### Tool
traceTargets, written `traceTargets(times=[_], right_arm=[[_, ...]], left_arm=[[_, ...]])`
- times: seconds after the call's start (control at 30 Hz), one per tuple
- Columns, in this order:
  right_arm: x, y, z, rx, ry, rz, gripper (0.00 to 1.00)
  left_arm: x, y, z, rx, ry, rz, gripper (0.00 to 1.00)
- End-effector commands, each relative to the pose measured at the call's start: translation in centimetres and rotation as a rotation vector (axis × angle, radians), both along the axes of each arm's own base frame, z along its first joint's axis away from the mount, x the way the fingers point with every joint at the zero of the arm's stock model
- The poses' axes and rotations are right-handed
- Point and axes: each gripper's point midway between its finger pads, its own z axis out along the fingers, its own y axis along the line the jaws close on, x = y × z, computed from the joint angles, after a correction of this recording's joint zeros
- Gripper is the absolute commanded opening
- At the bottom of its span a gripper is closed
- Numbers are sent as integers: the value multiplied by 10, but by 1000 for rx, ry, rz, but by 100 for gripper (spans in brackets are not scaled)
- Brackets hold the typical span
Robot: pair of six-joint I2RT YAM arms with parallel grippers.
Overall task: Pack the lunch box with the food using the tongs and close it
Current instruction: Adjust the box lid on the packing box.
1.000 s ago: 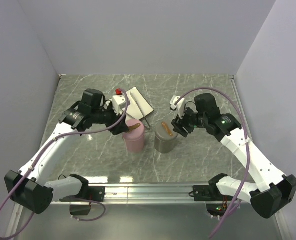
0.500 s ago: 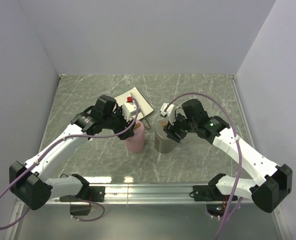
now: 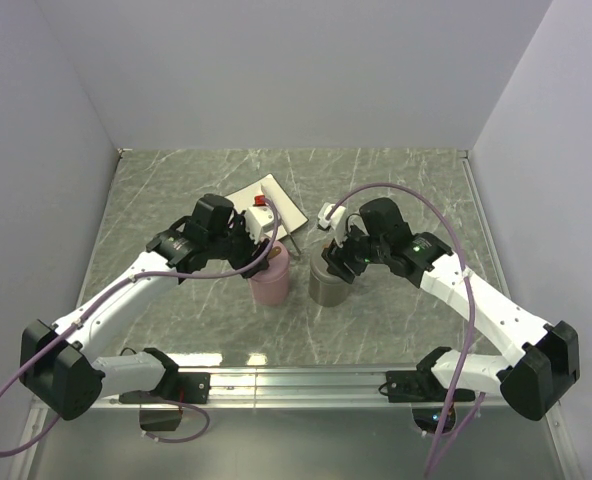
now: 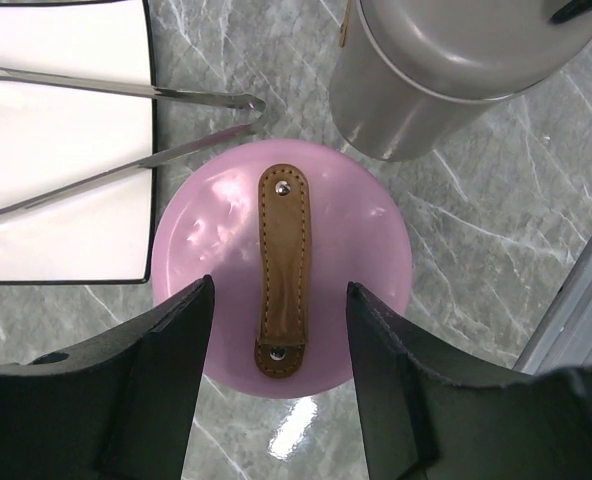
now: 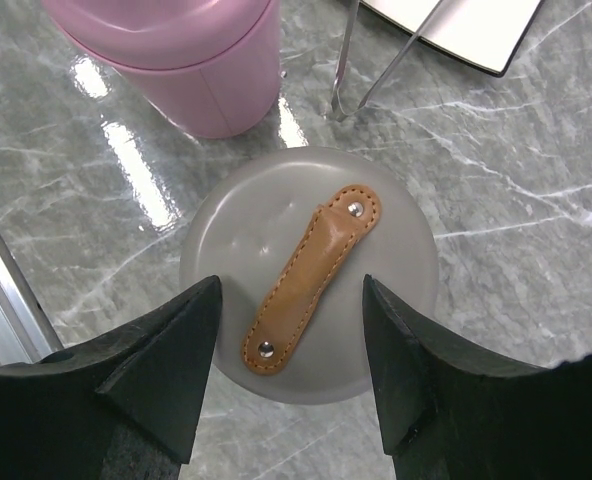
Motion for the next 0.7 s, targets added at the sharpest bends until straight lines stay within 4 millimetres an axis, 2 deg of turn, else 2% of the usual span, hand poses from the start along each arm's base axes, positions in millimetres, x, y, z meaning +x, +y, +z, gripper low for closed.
traceTargets(times=[0.0,0.17,0.37,0.53,0.67], right_arm=[[-10,-9,-27,-66,73,-10,66],[-8,-9,-16,-50,40,-13,66],[1,-4,8,0,-19,-29,67],[9,0,39,61,-88,-55,68],[21,-4,78,125,-166,-102,70]], left_arm=[[-13,9,-27,65,78,0,61],[-15,9,-20,51,64,-8,63],[-11,2,7,-3,58,7,66],[-7,-4,40,-68,25,23,69],[0,-2,59,-95,-3,52,73]])
